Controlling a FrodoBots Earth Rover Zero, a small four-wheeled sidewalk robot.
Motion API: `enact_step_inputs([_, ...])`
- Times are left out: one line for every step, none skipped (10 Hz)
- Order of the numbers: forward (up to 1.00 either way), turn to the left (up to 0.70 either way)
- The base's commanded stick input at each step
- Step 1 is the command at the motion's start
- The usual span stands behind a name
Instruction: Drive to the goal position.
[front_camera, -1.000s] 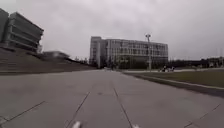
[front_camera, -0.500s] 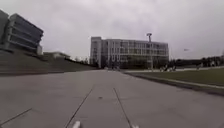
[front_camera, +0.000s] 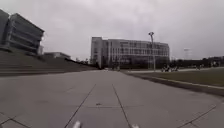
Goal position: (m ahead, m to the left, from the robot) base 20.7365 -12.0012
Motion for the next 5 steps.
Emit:
enact_step_inputs([0.7, 0.0])
enact_step_inputs([0.7, 0.0])
enact_step_inputs([0.7, 0.0])
enact_step_inputs([0.7, 0.0])
enact_step_inputs([0.7, 0.0])
